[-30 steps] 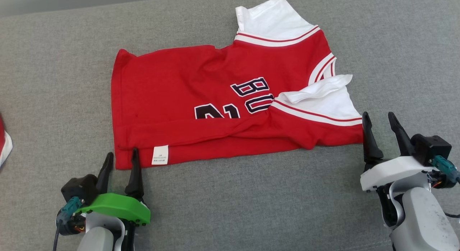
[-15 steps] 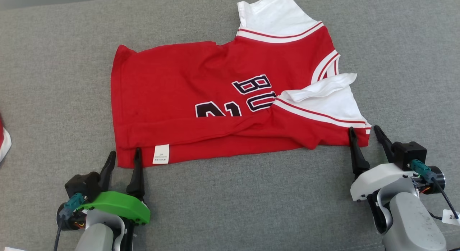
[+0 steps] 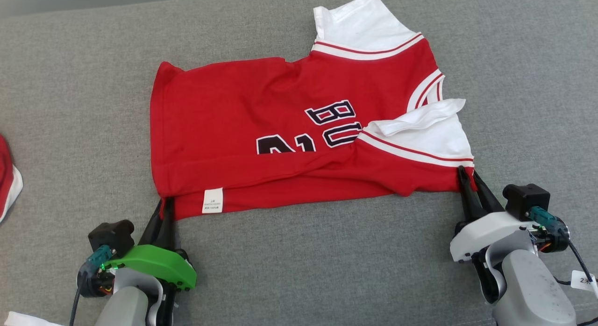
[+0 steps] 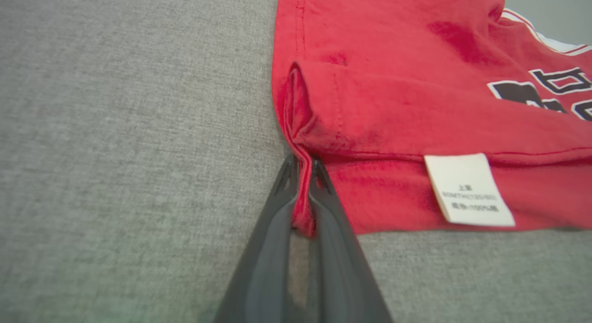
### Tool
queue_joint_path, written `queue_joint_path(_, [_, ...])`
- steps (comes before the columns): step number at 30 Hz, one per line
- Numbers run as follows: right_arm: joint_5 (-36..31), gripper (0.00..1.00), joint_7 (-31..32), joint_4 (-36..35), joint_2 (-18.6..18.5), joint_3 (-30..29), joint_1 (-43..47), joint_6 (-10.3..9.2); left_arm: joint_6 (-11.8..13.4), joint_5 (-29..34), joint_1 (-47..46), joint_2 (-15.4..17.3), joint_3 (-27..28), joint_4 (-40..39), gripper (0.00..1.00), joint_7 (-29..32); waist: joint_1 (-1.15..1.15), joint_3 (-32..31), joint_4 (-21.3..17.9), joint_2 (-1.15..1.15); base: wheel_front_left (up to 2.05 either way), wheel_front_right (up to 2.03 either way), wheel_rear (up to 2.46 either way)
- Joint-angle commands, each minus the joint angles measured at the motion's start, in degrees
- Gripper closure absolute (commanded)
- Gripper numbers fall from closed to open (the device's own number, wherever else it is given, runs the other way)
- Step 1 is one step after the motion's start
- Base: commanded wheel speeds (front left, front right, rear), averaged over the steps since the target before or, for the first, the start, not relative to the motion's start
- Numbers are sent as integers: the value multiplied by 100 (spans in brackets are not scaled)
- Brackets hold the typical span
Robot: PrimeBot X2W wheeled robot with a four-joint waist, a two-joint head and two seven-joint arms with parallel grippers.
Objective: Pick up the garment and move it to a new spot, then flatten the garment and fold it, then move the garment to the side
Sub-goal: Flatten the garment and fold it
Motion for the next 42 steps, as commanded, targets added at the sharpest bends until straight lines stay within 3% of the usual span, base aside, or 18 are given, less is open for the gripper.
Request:
queue_joint_path(1, [78, 100, 25, -23, -14, -8, -10, -10, 17, -55, 164, -36, -72, 115, 100, 164, 0, -55, 10, 0, 0, 0, 0])
queue_joint_path(14, [554, 100, 18, -253, -23, -157, -612, -10, 17, -91, -186, 138, 643, -1075, 100, 101, 0, -850, 69, 0, 0, 0, 0])
queue_joint_path(22, [702, 100, 18, 76, -28, 3, -163, -10, 17, 7, 408, -74, 636, -564, 100, 101, 0, -1312, 91, 0, 0, 0, 0])
queue_joint_path(31, [681, 100, 18, 217, -26, 32, 855, -11, 17, 70, 1344, -334, 427, -10, 100, 104, 0, -1315, 132, 0, 0, 0, 0])
queue_joint_path(33, [628, 59, 17, 147, -27, -13, 908, -11, 17, 127, 1405, -350, 419, -23, 100, 105, 0, -1265, 136, 0, 0, 0, 0])
queue_joint_path(34, [617, 0, 18, 88, -28, -45, 917, -11, 17, 192, 1396, -352, 430, -71, 75, 106, 0, -1228, 138, 0, 0, 0, 0])
queue_joint_path(35, [572, 0, 18, 39, -23, -74, 911, -11, 17, 251, 1364, -345, 440, -125, 27, 105, 0, -1195, 141, 0, 0, 0, 0])
queue_joint_path(36, [539, 0, 18, -17, -18, -98, 874, -11, 17, 283, 1315, -342, 444, -166, 0, 105, 0, -1157, 140, 0, 0, 0, 0])
queue_joint_path(42, [467, 0, 18, -246, -20, -164, 570, -10, 17, 500, 938, -341, 526, -586, 0, 102, 0, -928, 137, 0, 0, 0, 0])
